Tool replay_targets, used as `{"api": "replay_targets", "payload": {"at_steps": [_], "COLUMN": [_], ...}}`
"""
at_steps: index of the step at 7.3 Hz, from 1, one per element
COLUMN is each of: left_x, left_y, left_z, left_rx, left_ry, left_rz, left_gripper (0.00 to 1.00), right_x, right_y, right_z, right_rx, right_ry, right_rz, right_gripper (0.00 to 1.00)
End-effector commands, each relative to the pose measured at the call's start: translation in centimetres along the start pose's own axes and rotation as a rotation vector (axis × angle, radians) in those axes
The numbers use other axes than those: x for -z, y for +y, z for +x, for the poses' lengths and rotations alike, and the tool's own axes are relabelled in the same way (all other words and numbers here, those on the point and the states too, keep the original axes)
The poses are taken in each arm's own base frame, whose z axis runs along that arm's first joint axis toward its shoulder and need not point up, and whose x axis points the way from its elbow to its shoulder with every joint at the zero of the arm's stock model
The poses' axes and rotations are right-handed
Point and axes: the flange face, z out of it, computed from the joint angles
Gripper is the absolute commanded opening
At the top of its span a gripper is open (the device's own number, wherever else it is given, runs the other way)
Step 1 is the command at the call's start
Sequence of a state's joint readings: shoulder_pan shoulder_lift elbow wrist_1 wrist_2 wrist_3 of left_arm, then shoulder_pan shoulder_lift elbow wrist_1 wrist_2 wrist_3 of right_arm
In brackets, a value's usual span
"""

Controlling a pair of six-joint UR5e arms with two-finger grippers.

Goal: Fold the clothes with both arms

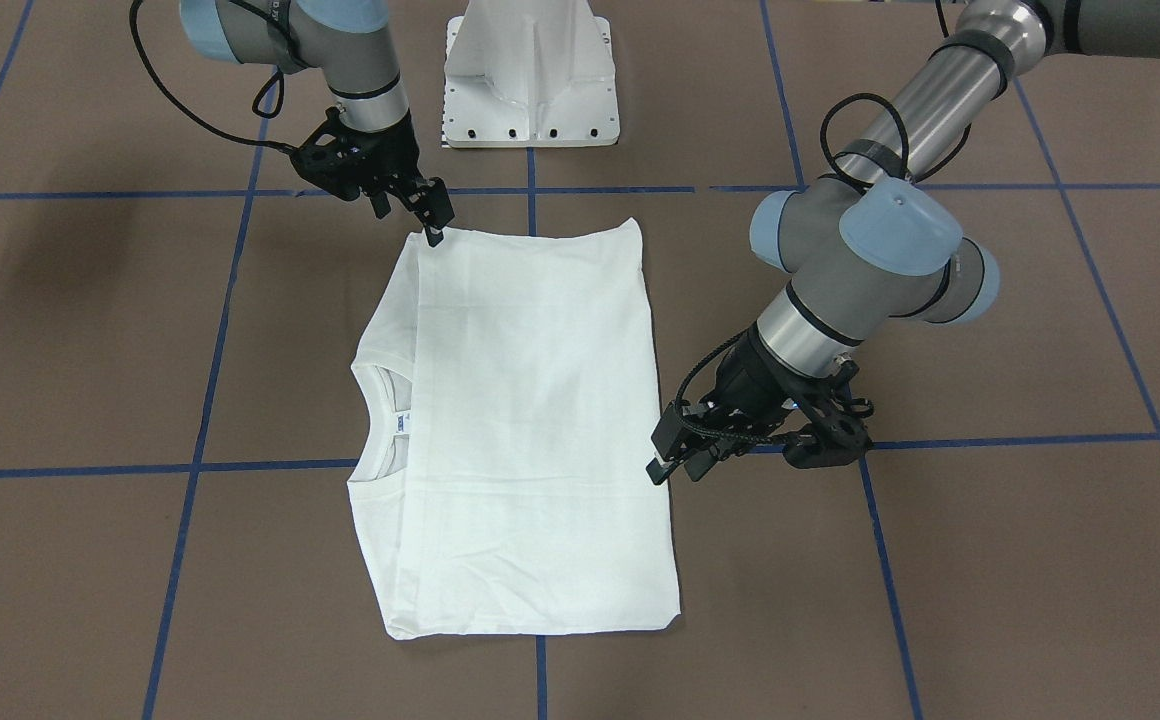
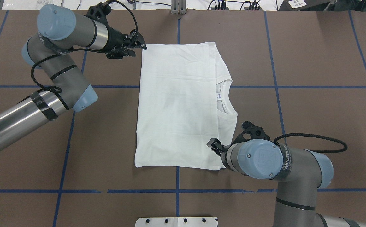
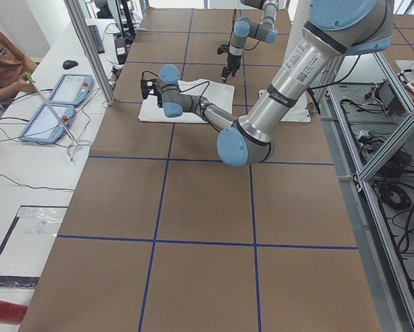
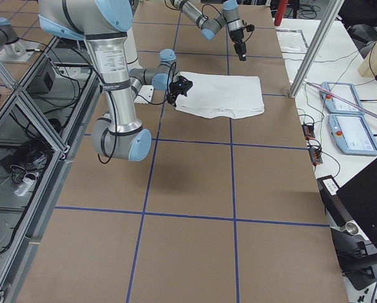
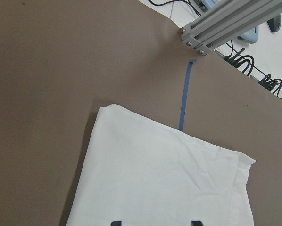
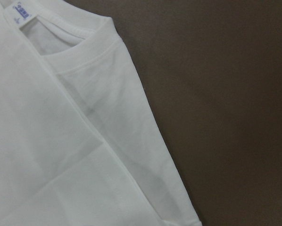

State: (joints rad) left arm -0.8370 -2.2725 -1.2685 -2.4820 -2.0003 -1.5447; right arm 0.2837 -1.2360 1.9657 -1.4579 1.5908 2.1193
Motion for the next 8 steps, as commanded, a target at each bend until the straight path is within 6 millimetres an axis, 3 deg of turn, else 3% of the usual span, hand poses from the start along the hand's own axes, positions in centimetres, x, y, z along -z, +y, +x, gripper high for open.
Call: {"api": "replay_targets", "payload": {"at_steps": [1,3,5,7,8], "left_x": [0.0,0.1,0.1,0.1,0.1], "left_y": [0.0,0.0,0.0,0.0,0.0], "left_z": [-0.3,-0.3,-0.4,-0.3,-0.3], "left_rx": [0.002,0.001,0.002,0.001,0.001], "left_ry": [-0.003,-0.002,-0.003,-0.002,-0.002], "left_rz": [0.0,0.002,0.002,0.002,0.002], "left_gripper": [0.58,0.58,0.58,0.58,0.58], "right_x": [-1.8,-4.0,-3.8,-4.1,-4.2], "right_y": [0.0,0.3,0.8,1.1,1.3], "right_z": [0.3,-0.3,-0.1,0.5,0.5], "right_rx": [-0.117,-0.149,-0.147,-0.141,-0.14], "right_ry": [0.007,0.03,0.031,0.043,0.043], "right_rz": [0.025,0.047,0.037,0.036,0.035], "right_gripper": [0.99,0.97,0.92,0.77,0.77]}}
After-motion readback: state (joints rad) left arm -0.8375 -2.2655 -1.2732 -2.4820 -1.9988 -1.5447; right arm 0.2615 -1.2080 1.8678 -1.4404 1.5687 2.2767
